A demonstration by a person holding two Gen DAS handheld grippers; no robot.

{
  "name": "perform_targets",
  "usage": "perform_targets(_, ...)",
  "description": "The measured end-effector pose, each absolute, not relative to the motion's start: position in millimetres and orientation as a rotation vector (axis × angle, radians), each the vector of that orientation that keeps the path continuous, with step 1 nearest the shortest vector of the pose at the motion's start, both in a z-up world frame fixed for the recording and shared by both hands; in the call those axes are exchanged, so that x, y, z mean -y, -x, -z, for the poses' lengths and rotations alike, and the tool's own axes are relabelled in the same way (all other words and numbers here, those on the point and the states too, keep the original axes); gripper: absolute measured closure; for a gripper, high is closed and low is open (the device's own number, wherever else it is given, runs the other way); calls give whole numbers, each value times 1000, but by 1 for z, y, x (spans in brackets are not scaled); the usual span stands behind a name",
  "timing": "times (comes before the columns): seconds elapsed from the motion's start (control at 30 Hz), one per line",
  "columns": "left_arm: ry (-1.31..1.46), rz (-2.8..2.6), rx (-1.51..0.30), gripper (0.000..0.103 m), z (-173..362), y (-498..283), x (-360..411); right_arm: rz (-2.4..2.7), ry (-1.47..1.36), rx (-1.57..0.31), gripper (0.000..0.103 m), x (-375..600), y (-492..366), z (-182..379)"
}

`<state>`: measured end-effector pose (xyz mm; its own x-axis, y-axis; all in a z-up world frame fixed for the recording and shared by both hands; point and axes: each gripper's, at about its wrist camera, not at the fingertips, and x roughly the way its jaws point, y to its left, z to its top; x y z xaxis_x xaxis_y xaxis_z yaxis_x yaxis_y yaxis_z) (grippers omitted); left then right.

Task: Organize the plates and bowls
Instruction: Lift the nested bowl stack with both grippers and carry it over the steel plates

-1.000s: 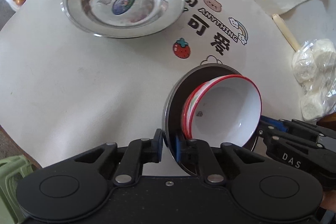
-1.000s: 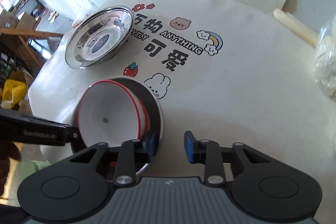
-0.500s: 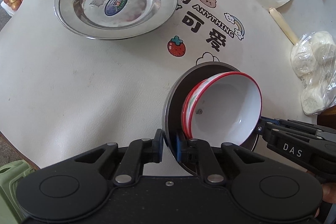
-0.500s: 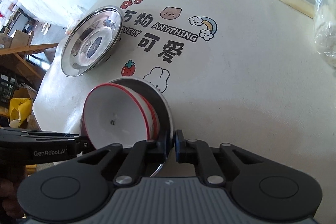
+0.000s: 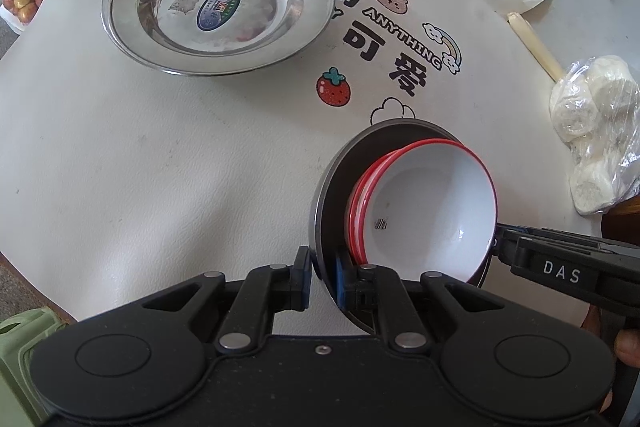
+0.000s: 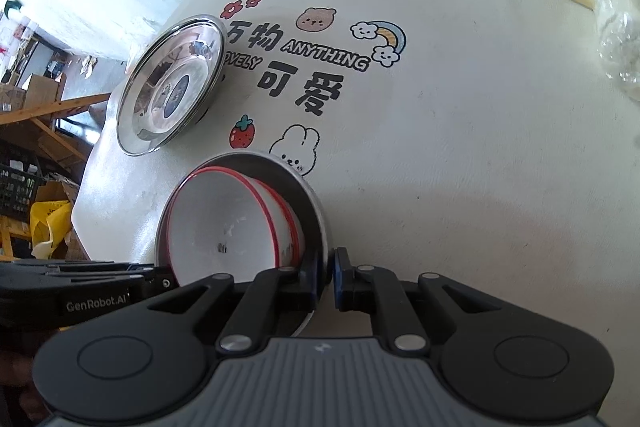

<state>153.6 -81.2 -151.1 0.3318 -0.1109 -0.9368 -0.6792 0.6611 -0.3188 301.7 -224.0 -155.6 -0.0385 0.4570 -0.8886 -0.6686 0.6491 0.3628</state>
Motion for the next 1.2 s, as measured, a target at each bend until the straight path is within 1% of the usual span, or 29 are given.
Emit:
perform_targets(0.7,820,-435,-1198,93,152,-145,88,-883,184,-1406,94,234,-294,155)
perform_targets(1.2,757,-321,-1214,93,151,-153,81,-820,127,-1396,94,240,-288,150)
